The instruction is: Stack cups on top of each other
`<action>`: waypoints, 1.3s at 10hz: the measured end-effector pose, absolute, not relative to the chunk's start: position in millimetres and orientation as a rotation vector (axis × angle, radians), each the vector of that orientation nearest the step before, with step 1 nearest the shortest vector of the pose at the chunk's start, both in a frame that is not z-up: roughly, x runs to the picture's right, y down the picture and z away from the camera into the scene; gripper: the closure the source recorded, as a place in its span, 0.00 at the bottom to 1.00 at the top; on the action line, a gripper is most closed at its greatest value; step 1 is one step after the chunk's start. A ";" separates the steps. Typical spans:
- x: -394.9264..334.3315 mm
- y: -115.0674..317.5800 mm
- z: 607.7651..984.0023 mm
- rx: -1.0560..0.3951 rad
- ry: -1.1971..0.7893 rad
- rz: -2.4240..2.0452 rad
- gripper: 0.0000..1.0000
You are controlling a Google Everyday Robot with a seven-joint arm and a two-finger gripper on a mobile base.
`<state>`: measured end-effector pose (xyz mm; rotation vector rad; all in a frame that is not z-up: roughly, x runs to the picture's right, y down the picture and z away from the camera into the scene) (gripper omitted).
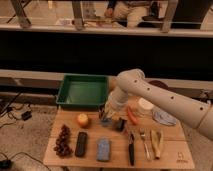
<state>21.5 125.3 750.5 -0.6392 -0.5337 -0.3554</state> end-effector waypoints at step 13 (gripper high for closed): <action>23.0 133.4 755.9 -0.649 -0.525 -0.377 0.36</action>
